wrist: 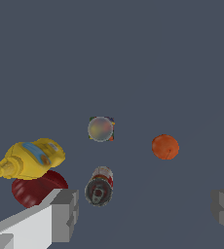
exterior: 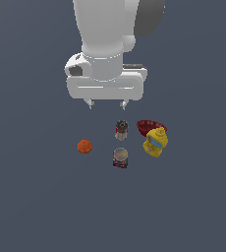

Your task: Pick up a designated object from a clutter of objects.

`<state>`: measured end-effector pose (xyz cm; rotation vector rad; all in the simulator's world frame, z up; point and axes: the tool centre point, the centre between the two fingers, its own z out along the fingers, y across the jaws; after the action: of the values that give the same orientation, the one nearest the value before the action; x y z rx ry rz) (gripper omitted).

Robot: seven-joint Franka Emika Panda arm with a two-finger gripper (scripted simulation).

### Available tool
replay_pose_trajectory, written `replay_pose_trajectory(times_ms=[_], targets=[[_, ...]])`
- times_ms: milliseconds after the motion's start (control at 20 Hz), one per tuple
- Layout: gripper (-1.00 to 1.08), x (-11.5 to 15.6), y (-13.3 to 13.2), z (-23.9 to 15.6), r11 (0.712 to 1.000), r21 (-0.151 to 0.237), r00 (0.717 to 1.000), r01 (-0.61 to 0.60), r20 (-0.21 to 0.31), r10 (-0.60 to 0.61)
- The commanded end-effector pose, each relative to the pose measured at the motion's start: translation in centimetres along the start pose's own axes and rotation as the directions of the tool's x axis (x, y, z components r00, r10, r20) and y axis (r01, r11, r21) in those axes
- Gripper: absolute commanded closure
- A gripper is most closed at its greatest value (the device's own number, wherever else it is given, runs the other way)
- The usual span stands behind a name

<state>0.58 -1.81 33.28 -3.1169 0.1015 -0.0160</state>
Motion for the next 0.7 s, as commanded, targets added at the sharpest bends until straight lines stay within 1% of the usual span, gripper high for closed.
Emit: replay_pose_trajectory(times_ms=[0, 150, 400, 650], targets=[[-0.92, 0.0, 0.0, 0.0, 1.000, 0.000, 1.000, 0.000, 0.000, 0.000], [-0.92, 0.1, -0.2, -0.4, 1.000, -0.004, 1.000, 0.003, -0.009, -0.003], [-0.92, 0.3, -1.1, -1.9, 1.000, -0.017, 0.999, 0.014, -0.042, -0.014], [-0.92, 0.4, -1.2, -1.7, 1.000, -0.017, 0.999, 0.013, -0.041, -0.014]])
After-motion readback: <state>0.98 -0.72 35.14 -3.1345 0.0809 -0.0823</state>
